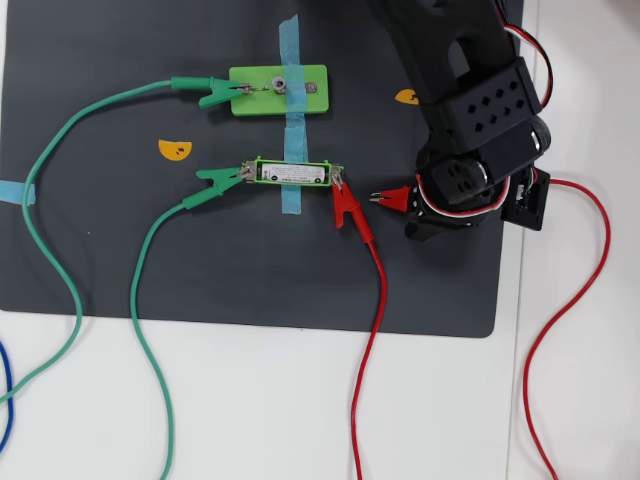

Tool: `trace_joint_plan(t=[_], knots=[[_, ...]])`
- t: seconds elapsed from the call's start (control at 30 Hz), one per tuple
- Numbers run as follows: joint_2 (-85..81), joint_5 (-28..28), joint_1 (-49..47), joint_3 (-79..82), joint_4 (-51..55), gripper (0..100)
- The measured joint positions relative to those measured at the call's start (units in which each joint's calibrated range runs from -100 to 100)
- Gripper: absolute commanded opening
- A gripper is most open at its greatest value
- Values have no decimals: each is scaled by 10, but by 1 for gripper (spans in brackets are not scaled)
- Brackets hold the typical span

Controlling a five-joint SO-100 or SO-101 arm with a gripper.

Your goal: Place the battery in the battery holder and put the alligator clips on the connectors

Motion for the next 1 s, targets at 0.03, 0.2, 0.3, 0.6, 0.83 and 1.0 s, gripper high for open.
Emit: trace_joint_plan(t=[0.03, 0.2, 0.3, 0.6, 0.83, 1.0], knots=[[0, -2, 0, 0, 0, 20], [0, -4, 0, 0, 0, 20], [0, -4, 0, 0, 0, 19], [0, -10, 8, 0, 0, 19], [4, -11, 11, 0, 0, 19], [32, -11, 13, -17, 3, 20]])
